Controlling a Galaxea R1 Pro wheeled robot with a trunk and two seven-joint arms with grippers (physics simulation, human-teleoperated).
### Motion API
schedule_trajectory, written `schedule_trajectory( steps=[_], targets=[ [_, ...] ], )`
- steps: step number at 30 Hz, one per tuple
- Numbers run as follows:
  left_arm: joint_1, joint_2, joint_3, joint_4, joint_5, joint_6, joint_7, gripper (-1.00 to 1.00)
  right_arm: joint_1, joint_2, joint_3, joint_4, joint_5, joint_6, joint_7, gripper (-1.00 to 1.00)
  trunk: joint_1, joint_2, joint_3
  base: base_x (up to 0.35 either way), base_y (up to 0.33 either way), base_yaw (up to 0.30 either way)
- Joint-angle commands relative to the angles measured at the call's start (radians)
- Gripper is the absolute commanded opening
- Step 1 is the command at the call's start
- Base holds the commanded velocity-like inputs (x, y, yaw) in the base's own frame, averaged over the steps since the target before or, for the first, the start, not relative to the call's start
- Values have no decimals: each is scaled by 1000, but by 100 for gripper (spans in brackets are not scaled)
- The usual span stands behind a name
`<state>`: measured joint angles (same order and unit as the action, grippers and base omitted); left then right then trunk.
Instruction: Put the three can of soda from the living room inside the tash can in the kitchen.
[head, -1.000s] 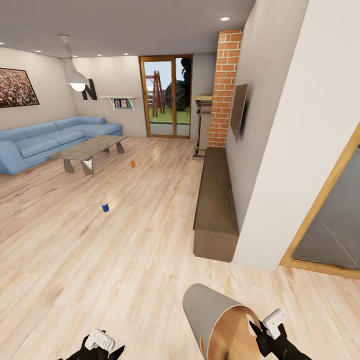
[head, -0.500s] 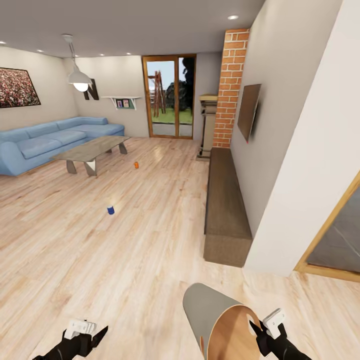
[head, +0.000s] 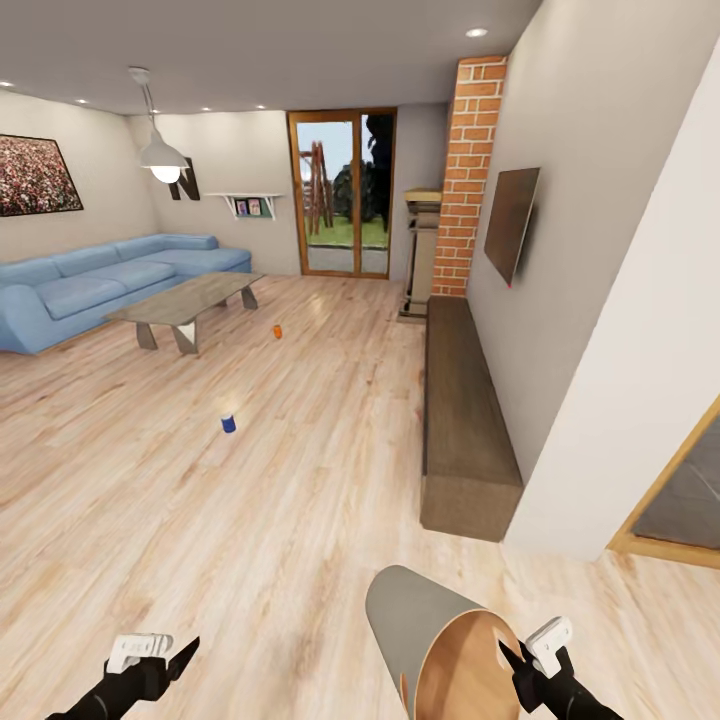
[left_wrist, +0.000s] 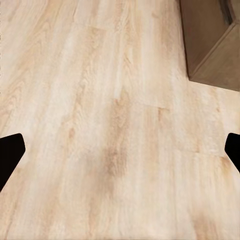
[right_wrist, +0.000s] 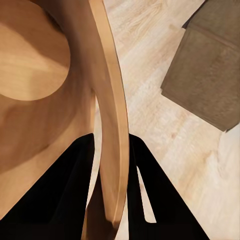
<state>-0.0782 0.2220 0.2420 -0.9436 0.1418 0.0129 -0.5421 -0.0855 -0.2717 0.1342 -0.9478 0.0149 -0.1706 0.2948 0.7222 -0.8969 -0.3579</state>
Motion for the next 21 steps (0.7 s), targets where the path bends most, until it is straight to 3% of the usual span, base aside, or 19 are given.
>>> schedule_trajectory(
  steps=[1,15,21],
  targets=[
    [0,0,0,0,0,0,1,100,0,0,-1,-2,-8,1,9,-100,0,0,0,10,14,0],
    [0,-1,-4,0,-2,0,4,100,0,0,-2,-1,-6,-1,10,-100,0,0,0,5,2,0],
    [0,0,-4,0,-2,-2,-3,100,0,0,-1,-2,-6,-1,10,-100,0,0,0,142,88,0]
  ],
)
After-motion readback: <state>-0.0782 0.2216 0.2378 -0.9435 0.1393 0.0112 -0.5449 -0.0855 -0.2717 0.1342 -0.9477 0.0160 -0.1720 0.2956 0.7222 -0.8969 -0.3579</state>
